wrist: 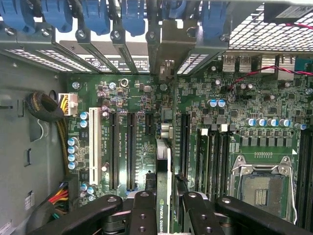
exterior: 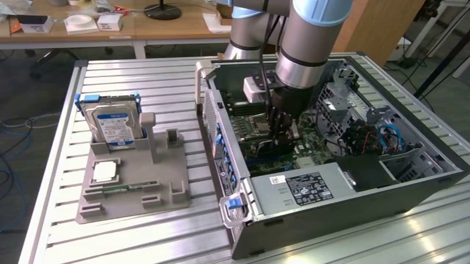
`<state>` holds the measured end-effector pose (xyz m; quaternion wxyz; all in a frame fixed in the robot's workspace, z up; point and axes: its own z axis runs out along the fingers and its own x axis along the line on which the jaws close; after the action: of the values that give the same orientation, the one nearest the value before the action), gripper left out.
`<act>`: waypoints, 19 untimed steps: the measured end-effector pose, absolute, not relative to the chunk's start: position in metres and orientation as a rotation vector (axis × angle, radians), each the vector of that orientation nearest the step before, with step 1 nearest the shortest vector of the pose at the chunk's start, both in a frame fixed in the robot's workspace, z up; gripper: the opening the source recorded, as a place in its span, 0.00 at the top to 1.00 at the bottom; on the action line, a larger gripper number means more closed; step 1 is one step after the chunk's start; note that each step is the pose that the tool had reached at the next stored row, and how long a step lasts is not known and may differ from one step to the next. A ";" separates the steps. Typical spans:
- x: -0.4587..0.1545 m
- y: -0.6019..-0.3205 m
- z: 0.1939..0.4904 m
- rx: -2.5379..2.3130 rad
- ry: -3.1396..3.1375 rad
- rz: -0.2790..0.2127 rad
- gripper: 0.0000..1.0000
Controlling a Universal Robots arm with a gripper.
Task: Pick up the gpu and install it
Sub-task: 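Insert the gpu into the slot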
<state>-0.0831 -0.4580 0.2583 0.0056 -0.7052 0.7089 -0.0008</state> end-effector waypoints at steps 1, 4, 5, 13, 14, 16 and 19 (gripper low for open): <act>-0.083 -0.458 0.258 -2.208 2.219 -0.003 0.74; -0.083 -0.458 0.258 -2.208 2.220 -0.003 0.74; -0.083 -0.458 0.258 -2.208 2.220 -0.003 0.74; -0.083 -0.458 0.255 -2.208 2.220 -0.003 0.74; -0.083 -0.458 0.255 -2.208 2.220 -0.003 0.74; -0.083 -0.458 0.254 -2.208 2.220 -0.003 0.74; -0.084 -0.458 0.253 -2.208 2.220 -0.003 0.74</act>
<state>-0.0835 -0.4580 0.2535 0.0055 -0.7052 0.7090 -0.0009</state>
